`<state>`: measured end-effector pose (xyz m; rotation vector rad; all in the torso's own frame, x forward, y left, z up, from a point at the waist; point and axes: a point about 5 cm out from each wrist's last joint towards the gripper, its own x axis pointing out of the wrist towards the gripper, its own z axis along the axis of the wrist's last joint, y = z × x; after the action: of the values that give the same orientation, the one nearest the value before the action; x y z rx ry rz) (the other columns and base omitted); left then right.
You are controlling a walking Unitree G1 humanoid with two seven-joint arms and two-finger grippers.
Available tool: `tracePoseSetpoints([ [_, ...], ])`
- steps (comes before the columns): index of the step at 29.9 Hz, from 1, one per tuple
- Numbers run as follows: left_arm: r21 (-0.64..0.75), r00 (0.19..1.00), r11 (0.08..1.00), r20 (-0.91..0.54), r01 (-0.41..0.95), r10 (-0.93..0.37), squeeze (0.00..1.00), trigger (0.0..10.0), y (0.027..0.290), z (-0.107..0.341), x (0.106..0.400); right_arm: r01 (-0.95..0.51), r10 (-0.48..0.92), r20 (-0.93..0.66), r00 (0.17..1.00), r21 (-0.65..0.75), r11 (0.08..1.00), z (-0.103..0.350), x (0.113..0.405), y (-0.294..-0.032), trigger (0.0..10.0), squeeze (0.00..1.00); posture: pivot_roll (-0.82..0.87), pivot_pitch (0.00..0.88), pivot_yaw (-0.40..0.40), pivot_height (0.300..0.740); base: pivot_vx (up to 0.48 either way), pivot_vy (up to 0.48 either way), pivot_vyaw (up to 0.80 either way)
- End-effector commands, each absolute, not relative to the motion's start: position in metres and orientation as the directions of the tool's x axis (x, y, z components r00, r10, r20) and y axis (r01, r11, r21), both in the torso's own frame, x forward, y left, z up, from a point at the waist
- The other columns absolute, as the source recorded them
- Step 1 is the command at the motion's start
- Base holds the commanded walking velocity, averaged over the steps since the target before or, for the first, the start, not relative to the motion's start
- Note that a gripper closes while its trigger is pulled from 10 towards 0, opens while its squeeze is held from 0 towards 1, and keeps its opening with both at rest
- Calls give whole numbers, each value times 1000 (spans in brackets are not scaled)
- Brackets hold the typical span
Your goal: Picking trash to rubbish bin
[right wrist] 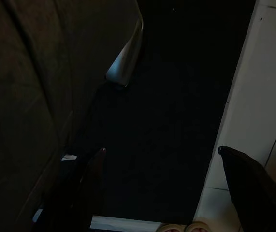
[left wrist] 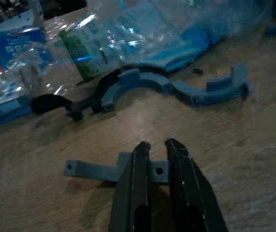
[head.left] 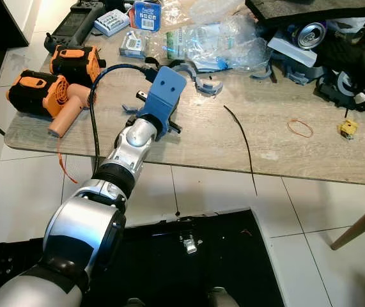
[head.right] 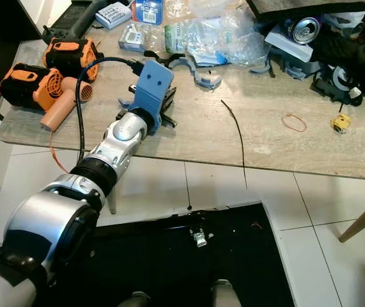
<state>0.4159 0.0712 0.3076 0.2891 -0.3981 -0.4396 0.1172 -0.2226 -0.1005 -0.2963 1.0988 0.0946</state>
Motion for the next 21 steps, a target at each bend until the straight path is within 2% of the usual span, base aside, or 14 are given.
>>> tracePoseSetpoints([
  [1, 218, 826, 865, 263, 452, -498, 0, 0, 79, 287, 417, -358, 23, -984, 178, -43, 933, -123, 44, -189, 10000, 0, -291, 524, 91, 740, 0, 0, 0],
  [2, 218, 826, 865, 263, 452, -498, 0, 0, 79, 287, 417, -358, 23, -984, 178, -43, 933, -123, 44, -189, 10000, 0, -291, 524, 91, 740, 0, 0, 0],
  [4, 108, 774, 834, 324, 541, -544, 0, 0, 79, 298, 415, -361, 24, -982, 187, -46, 931, -123, 49, -188, 10000, 0, -279, 504, 94, 740, 0, 0, 0],
  [9, -49, 635, 699, 467, 713, -615, 0, 0, 92, 316, 410, -364, 22, -978, 205, -56, 930, -122, 63, -186, 10000, 0, -253, 453, 104, 740, 0, 0, 0],
  [13, -110, 527, 572, 557, 813, -642, 0, 0, 108, 318, 404, -364, 21, -973, 228, -65, 929, -120, 77, -184, 10000, 0, -227, 404, 110, 740, 0, 0, 0],
  [16, -122, 489, 526, 584, 842, -647, 0, 0, 114, 316, 401, -365, 22, -972, 233, -67, 928, -119, 80, -184, 10000, 0, -220, 387, 109, 740, 0, 0, 0],
  [18, -148, 432, 445, 626, 883, -649, 0, 0, 133, 300, 394, -368, 22, -969, 248, -73, 927, -117, 93, -182, 10000, 0, -196, 330, 110, 740, 0, 0, 0],
  [21, -169, 404, 397, 656, 902, -638, 0, 0, 146, 291, 387, -368, 21, -967, 254, -77, 926, -116, 98, -182, 10000, 0, -189, 312, 110, 740, 0, 0, 0],
])
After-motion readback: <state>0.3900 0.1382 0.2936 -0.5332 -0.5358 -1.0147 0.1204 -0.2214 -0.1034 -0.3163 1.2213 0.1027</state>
